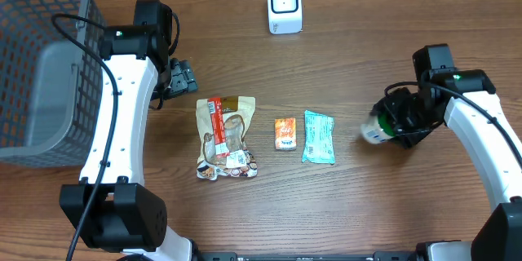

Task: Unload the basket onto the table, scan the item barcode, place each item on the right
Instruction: 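Carry the jar up and back toward the barcode scanner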

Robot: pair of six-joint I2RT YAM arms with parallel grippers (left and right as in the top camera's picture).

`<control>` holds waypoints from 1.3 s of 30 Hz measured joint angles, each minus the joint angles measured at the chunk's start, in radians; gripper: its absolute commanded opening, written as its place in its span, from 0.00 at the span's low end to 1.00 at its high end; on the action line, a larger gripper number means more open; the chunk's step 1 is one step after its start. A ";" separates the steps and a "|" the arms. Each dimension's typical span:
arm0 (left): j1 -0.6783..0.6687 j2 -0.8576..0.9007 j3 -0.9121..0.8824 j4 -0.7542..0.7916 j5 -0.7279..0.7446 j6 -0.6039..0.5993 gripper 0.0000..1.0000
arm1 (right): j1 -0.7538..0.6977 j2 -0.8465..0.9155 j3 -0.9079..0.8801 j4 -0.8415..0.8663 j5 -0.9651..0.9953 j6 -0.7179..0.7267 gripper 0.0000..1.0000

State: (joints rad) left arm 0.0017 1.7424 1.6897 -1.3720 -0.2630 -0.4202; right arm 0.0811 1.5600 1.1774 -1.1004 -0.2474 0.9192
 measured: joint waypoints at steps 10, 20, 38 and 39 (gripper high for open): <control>0.000 0.000 0.000 0.000 0.000 0.000 1.00 | 0.000 0.000 0.000 0.142 0.145 -0.433 0.04; 0.000 0.000 0.000 0.000 0.000 0.000 1.00 | 0.000 0.000 0.000 0.180 0.048 -0.718 0.04; 0.000 0.000 0.000 0.000 0.000 0.000 0.99 | 0.000 -0.363 -0.003 0.293 -0.056 -0.889 0.03; 0.000 0.000 0.000 0.000 0.000 0.000 1.00 | 0.000 -0.375 -0.003 0.296 -0.057 -0.889 0.03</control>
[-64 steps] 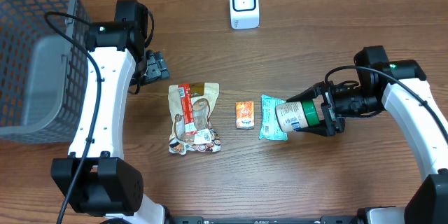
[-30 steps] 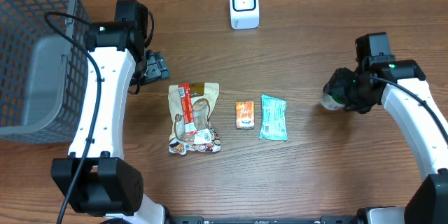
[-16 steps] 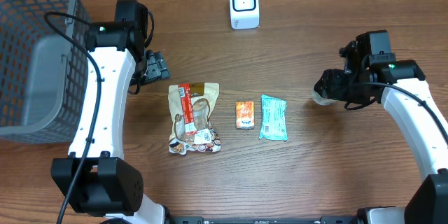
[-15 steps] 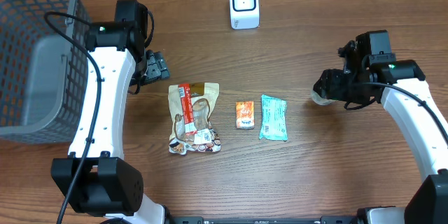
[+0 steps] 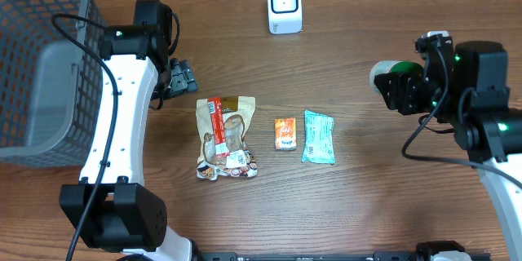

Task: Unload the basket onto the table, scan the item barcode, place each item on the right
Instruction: 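Carry the jar up and back toward the barcode scanner, then hold the jar label in front of the white scanner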

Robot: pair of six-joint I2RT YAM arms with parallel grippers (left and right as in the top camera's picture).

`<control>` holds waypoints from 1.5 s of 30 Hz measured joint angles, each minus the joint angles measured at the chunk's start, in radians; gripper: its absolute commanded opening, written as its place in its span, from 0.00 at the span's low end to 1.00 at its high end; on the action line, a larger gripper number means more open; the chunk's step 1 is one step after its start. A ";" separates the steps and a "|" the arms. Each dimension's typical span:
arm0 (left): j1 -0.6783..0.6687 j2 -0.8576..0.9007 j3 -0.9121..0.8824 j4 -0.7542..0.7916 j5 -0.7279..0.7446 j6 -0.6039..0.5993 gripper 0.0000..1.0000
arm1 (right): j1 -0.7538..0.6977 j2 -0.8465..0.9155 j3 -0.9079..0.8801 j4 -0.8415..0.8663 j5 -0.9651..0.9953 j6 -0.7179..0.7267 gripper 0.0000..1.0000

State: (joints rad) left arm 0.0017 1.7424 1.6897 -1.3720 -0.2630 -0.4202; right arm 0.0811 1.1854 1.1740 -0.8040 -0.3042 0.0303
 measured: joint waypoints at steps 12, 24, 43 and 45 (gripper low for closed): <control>0.000 0.000 0.000 0.000 0.000 0.000 1.00 | 0.000 -0.044 0.045 -0.010 -0.003 0.011 0.03; 0.000 0.000 0.000 0.000 0.000 0.000 1.00 | 0.023 0.179 0.581 -0.285 -0.003 -0.052 0.03; 0.000 0.000 0.000 0.000 0.000 0.000 1.00 | 0.174 0.688 1.030 -0.319 0.056 -0.058 0.03; 0.000 0.000 0.000 0.000 0.000 0.000 1.00 | 0.185 0.741 1.030 -0.276 0.058 -0.057 0.04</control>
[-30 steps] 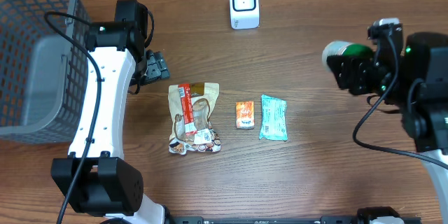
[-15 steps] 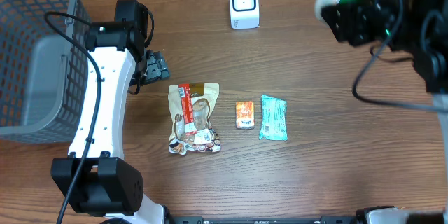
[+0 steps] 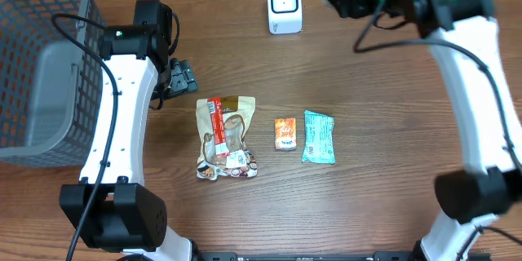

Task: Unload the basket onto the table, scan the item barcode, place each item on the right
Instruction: 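Hold the jar label in front of the white scanner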

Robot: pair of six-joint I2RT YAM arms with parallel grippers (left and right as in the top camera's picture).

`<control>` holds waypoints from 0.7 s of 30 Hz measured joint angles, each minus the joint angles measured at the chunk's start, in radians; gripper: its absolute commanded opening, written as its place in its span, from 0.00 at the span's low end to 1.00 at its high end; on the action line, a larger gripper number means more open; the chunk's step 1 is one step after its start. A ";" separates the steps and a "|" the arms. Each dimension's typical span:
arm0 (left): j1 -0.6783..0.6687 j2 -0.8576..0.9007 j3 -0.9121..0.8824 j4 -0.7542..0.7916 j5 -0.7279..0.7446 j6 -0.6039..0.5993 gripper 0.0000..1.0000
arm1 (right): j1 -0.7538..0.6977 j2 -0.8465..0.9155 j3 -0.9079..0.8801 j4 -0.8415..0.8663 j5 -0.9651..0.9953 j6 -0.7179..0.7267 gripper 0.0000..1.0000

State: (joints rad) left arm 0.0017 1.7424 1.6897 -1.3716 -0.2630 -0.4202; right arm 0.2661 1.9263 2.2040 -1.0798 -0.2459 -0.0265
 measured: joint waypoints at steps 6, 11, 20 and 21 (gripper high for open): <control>0.000 0.000 0.000 0.000 0.000 0.000 0.99 | 0.037 0.126 0.000 0.143 0.034 0.001 0.03; 0.000 0.000 0.000 0.000 0.000 0.000 0.99 | 0.073 0.213 0.000 0.296 0.060 0.006 0.04; 0.000 0.000 0.000 0.000 0.000 0.000 1.00 | 0.128 0.383 0.000 0.613 0.161 0.110 0.04; 0.000 0.000 0.000 0.000 0.000 0.000 1.00 | 0.132 0.401 0.000 0.651 0.179 0.127 0.04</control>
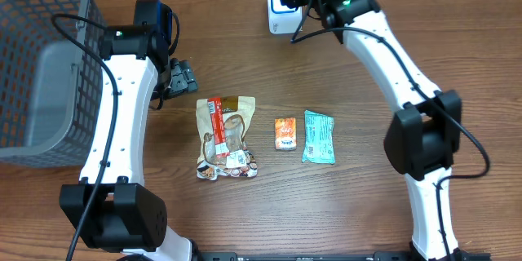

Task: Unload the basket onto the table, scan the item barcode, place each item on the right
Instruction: 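Hold the jar label in front of the white scanner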

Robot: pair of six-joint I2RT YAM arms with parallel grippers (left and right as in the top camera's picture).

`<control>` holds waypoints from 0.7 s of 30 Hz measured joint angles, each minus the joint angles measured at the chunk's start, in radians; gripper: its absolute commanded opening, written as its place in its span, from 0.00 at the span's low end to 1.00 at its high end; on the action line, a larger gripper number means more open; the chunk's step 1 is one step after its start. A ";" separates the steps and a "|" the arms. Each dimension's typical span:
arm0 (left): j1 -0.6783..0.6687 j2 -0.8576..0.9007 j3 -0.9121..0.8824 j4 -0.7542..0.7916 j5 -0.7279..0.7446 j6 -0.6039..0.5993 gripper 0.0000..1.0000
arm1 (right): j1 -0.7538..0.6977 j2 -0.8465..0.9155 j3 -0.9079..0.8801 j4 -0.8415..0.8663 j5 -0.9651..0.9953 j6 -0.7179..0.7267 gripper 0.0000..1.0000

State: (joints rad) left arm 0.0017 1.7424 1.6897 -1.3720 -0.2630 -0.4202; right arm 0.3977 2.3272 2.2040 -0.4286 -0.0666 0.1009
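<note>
My right gripper hangs directly over the white barcode scanner [283,21] at the table's far edge. It is shut on a small white item with a green end, which is mostly hidden by the fingers. The scanner's upper part is covered by the gripper, so its window does not show. At the left, my left gripper [183,78] rests low over the table beside the basket, open and holding nothing.
A grey wire basket [41,65] fills the left side. On the table's middle lie a brown-and-red snack bag [226,137], a small orange packet [285,133] and a teal wrapper [318,136]. The right arm reaches from the right edge across to the scanner.
My right gripper, still holding the white-and-green item, has moved left from just right of the scanner to directly over it. The left arm and the table items are unchanged.
At first my right gripper was low at the right of the table, around the white-and-green item. Then it held the item raised off the table. Later it was at the far edge, right of the scanner, and now it is over the scanner.
</note>
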 measured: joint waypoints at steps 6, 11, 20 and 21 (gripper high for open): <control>0.000 0.000 0.000 0.000 0.000 0.000 0.99 | 0.003 0.079 0.000 0.188 0.091 0.119 0.04; 0.000 0.000 0.000 0.000 0.000 0.000 0.99 | 0.003 0.137 0.000 0.335 0.134 0.227 0.03; 0.000 0.000 0.000 0.000 0.000 0.000 1.00 | 0.003 0.248 0.000 0.478 0.150 0.281 0.04; 0.000 0.000 0.000 0.000 0.000 0.000 0.99 | 0.003 0.257 0.000 0.492 0.150 0.284 0.04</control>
State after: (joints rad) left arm 0.0017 1.7424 1.6897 -1.3720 -0.2630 -0.4202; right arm 0.4007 2.5843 2.2040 0.0635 0.0837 0.3851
